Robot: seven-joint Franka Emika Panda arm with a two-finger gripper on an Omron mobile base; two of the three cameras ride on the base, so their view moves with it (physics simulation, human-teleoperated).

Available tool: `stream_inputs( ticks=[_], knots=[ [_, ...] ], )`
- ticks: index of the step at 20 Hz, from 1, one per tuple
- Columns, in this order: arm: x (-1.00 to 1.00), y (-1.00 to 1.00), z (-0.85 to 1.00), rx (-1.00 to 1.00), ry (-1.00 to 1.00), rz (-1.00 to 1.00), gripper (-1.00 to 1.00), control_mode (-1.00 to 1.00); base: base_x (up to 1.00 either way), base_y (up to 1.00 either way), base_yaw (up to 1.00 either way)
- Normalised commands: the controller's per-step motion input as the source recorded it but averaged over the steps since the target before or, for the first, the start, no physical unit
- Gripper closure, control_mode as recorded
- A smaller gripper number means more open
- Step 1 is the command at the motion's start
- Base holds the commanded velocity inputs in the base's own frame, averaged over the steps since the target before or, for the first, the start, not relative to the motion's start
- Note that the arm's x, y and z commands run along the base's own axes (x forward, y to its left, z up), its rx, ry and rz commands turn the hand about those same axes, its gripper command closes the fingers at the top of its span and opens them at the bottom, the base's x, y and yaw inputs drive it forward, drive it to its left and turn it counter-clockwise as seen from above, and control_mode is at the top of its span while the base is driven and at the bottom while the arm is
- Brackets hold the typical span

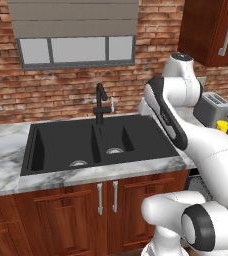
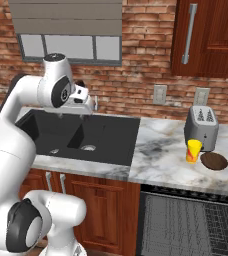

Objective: Pick up the cup and bowl from the counter, place them in the dishwasher, and close the dishwasher door.

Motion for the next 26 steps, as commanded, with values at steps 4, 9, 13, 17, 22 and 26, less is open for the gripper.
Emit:
stream_inputs(
  ticks=[4,9,13,17,22,26],
  knots=[
    [-0.04,-0.17,-0.32,0.0,0.0,0.0,-1.0,-1.0,0.0,0.0,0.0],
    [-0.03,-0.23,-0.26,0.0,0.0,0.0,-1.0,-1.0,0.0,0.0,0.0],
    [0.0,-0.36,-0.13,0.0,0.0,0.0,-1.0,-1.0,0.0,0.0,0.0],
    [0.0,-0.35,-0.09,0.0,0.0,0.0,-1.0,-1.0,0.0,0.0,0.0],
    [0.0,-0.33,-0.16,0.0,0.0,0.0,-1.0,-1.0,0.0,0.0,0.0],
    [0.0,-0.35,-0.26,0.0,0.0,0.0,-1.0,-1.0,0.0,0.0,0.0]
  ],
)
